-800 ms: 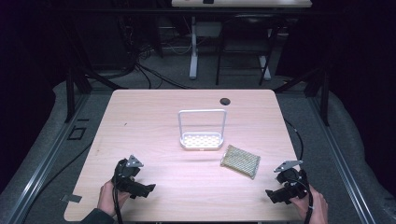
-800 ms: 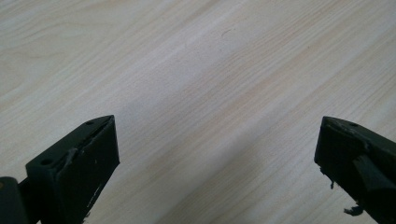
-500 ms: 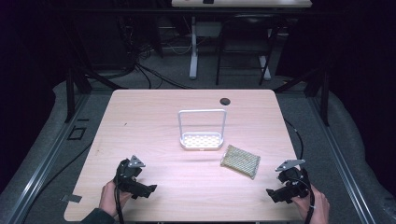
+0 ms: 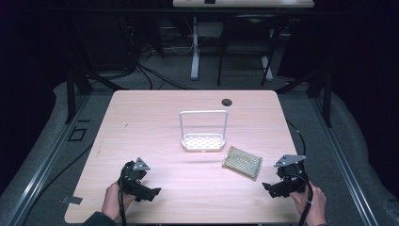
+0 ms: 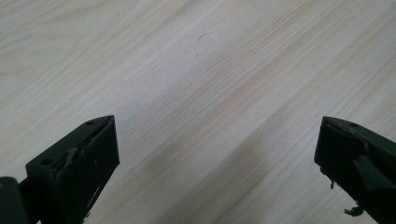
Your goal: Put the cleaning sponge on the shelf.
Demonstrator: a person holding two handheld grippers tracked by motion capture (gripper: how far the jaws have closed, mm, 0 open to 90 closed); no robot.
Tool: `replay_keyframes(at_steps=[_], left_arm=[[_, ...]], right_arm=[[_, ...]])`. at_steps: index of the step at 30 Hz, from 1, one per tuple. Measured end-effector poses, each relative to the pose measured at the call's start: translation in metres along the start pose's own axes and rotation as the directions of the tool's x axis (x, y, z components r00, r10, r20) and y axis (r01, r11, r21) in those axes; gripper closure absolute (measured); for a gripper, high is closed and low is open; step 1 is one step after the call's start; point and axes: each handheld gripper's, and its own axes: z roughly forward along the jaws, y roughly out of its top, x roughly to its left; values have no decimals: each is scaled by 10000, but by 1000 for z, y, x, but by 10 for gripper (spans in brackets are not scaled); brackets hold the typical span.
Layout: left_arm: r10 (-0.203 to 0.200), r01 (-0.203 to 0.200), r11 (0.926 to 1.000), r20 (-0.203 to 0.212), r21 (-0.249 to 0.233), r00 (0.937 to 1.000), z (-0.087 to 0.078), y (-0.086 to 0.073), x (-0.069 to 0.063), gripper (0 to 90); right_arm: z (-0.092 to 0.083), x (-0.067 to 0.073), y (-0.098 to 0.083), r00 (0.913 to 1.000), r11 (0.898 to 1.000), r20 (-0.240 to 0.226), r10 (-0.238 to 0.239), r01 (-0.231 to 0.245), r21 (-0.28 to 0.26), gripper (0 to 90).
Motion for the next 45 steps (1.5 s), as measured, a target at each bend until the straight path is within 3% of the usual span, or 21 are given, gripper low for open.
replay_keyframes(at_steps=[5, 8, 13, 16, 22, 26, 34, 36, 38, 45], left_arm=[[-246, 247, 9997, 196, -24, 9995, 3, -2, 5, 0], [-163, 164, 9998, 154, -64, 9997, 2, -2, 3, 0], [-331, 351, 9988, 572, -345, 9978, 4, -1, 6, 0], [-296, 311, 9993, 650, -228, 9974, 5, -1, 6, 0], [-130, 146, 9995, 592, -263, 9982, 4, 1, 4, 0], [-144, 154, 9998, 697, -142, 9975, 6, 1, 4, 0], [38, -35, 10000, 703, -45, 9975, 6, 2, 2, 0], [7, -4, 10000, 720, -30, 9974, 8, 2, 2, 0], [44, -49, 10000, 729, 67, 9973, 9, 2, 2, 0], [114, -126, 9998, 770, 152, 9970, 9, 2, 0, 0]], right_arm=[[13, 3, 11, 9980, 9991, -490, -403, 407, 71, 0], [21, 6, 20, 9946, 9968, -685, -774, 787, 161, 0], [34, 8, 35, 9854, 9900, -979, -1396, 1408, 53, 0], [42, 7, 46, 9818, 9906, -1315, -1370, 1366, -122, 0], [60, 11, 62, 9732, 9806, -1398, -1825, 1904, 459, 0], [69, 8, 68, 9699, 9780, -1616, -1823, 1958, 721, 0], [81, 6, 78, 9582, 9620, -1709, -2295, 2500, 1097, 0], [85, 4, 80, 9514, 9551, -1821, -2484, 2719, 1175, 0], [89, 3, 82, 9505, 9561, -1955, -2415, 2676, 1196, 0], [98, 3, 86, 9468, 9406, -2061, -2470, 2854, 1838, 0]])
